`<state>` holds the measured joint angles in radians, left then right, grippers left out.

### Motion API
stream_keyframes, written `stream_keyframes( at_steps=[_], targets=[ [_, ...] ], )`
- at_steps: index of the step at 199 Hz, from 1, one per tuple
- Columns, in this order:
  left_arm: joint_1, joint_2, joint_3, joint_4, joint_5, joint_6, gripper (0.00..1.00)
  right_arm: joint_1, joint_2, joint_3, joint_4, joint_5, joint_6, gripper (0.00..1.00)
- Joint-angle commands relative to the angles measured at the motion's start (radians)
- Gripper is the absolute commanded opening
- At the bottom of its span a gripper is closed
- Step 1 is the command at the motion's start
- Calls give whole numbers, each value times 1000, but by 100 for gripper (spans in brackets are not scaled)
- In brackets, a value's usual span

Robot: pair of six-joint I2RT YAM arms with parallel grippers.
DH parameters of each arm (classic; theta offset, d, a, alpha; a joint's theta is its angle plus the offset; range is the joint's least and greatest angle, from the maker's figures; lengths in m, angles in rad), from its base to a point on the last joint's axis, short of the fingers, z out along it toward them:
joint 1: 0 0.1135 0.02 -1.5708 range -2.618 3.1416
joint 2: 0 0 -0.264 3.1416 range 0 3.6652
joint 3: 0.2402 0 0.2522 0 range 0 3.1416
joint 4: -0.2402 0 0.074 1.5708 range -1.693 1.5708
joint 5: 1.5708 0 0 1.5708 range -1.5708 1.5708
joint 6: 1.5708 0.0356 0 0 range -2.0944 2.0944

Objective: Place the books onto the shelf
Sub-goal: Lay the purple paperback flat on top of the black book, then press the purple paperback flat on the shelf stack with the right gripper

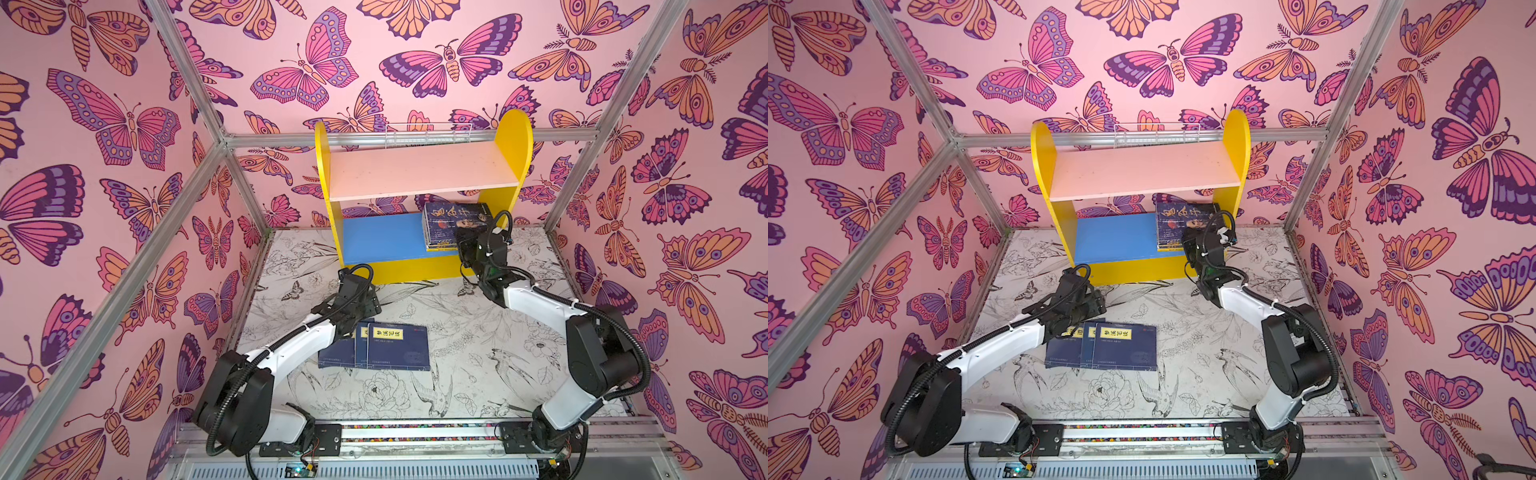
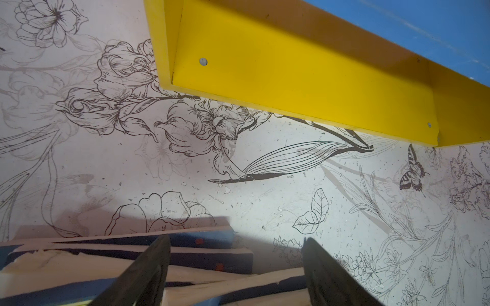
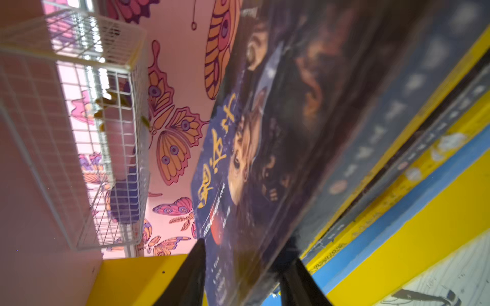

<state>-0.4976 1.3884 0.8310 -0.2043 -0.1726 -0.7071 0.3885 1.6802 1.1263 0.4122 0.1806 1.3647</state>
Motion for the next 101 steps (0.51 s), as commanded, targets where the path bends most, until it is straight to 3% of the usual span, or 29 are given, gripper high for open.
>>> stream_keyframes(
  at_steps=[1, 51, 101],
  targets=[
    [-2, 14, 1, -13, 12, 6, 80, -5, -40, 138, -247, -25, -19, 47],
    [-2, 16, 5, -16, 13, 6, 79, -15, 26, 330, -613, -114, -47, 48],
    [-2, 14, 5, -23, 9, 9, 79, -35, 41, 330, -624, -119, -67, 48]
  ],
)
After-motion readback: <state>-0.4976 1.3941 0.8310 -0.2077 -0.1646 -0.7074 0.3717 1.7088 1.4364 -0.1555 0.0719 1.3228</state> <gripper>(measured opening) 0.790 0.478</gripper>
